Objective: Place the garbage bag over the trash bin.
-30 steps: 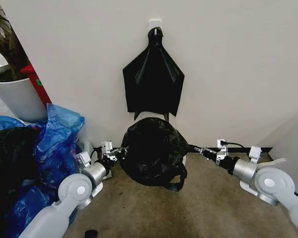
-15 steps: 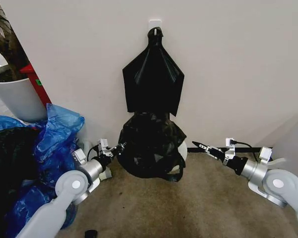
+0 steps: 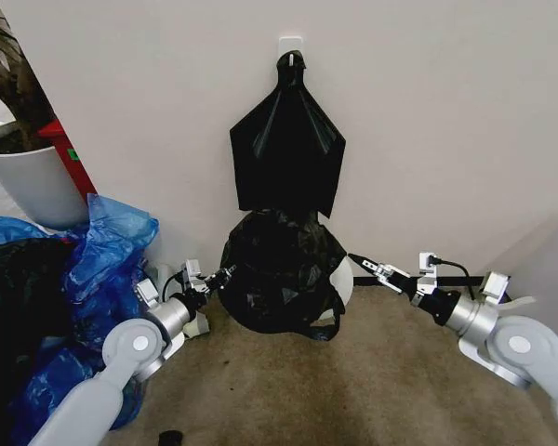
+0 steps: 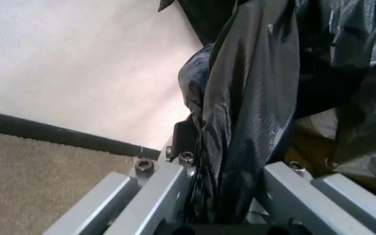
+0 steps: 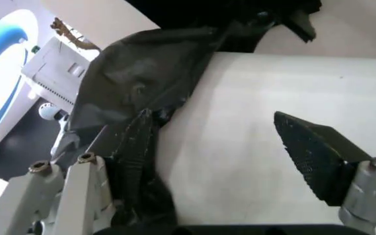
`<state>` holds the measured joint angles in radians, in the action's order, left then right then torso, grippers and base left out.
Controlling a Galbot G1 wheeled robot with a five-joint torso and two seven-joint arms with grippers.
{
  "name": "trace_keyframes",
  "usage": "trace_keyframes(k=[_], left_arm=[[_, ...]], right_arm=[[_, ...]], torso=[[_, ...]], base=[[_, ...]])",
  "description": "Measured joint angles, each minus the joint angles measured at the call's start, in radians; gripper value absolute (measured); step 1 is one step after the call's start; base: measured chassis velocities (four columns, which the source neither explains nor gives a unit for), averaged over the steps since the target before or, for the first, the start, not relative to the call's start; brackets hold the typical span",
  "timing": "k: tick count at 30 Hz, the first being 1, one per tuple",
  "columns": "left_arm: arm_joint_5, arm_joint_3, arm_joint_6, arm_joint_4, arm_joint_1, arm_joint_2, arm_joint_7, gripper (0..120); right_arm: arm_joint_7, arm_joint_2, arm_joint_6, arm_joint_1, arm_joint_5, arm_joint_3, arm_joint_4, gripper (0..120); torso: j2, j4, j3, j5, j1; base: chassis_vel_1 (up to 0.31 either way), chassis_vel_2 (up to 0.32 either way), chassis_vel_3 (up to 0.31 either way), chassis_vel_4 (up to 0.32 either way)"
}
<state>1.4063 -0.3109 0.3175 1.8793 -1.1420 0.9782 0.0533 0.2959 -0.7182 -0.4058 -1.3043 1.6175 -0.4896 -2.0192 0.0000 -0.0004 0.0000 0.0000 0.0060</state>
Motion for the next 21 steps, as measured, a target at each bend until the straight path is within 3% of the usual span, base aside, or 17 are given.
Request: trace_keyframes(k=[10,21], left_arm=[[-0.008,0.002,0.001,0.017,-0.004,-0.004,-0.001,1],[-0.016,0.002,0.0,0.014,-0.003,-0.006,-0.007,1]], right_arm=[[-0.036,-0.007,0.006,0.003,0.0,0.008,-0.018,67],[-0.068,-0.021,0.02,0.003,-0.001,0.021,-0.038,33]], torso=[[0.0,0.0001,0.0,0.0,0.0],[0.0,0.0001,0.0,-0.0001,0.0]], base=[[0.0,0.0,0.0,0.0],[0.0,0.0,0.0,0.0]])
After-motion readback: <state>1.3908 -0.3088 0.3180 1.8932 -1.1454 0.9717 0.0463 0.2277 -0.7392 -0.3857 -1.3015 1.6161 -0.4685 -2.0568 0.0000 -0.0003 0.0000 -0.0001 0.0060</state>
